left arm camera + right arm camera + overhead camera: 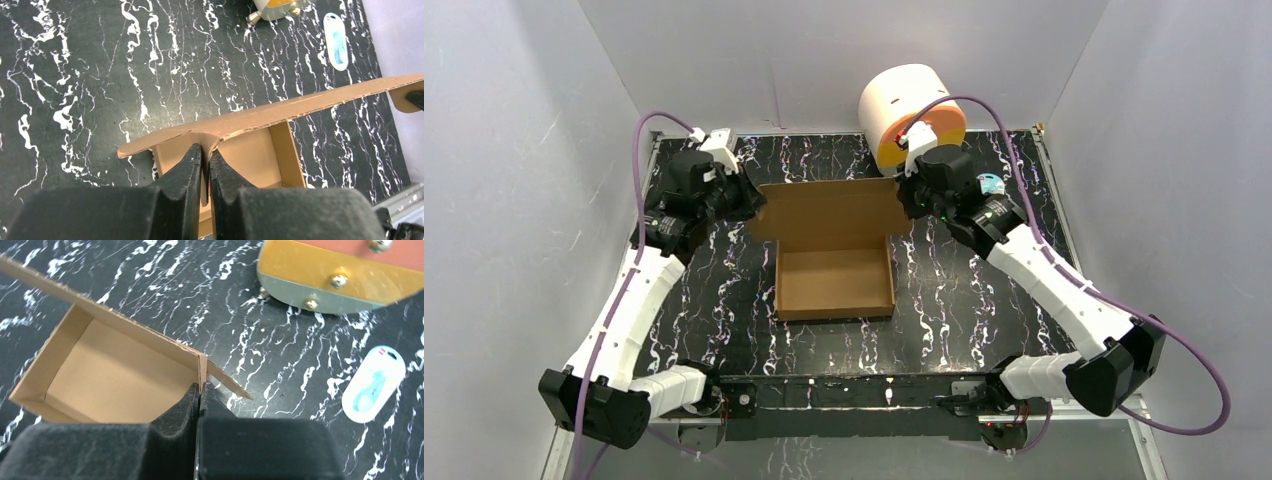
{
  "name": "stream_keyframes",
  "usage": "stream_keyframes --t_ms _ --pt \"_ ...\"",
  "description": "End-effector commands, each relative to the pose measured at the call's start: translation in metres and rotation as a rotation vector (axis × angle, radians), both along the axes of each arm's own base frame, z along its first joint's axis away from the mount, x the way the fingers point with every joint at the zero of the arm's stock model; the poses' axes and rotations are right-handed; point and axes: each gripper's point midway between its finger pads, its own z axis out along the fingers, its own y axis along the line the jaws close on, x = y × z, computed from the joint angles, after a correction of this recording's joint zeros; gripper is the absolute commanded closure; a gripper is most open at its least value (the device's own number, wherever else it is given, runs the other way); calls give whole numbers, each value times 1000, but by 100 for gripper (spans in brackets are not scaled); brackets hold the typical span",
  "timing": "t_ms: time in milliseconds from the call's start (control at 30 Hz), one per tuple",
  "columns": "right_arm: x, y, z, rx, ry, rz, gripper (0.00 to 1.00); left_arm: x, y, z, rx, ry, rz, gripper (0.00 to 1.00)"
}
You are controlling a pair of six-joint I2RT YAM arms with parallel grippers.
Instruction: Fold the paper box
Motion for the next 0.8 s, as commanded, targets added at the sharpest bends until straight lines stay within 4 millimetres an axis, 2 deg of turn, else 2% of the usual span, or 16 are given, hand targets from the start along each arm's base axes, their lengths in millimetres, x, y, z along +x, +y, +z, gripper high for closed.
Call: stream_keyframes --t_ms 0,133,300,433,533,667,767 --pt "18 -3 4 58 -14 -279 97 1 -5 -3 8 18 148 95" --pt "20 4 -6 55 -20 -411 95 3 -17 -6 26 5 213 94" --pt "23 10 0 71 -74 -497 94 10 -21 -8 68 -25 265 91" --pt "22 16 4 75 -88 -482 93 9 -28 -6 88 -40 251 85" --pt "17 17 10 72 -106 -415 85 2 -22 2 90 -67 250 75" --pt "5 16 23 52 -145 -303 68 -10 -13 19 89 -115 234 62" --pt "-4 11 26 3 -168 -226 53 -16 -9 23 128 -125 202 54"
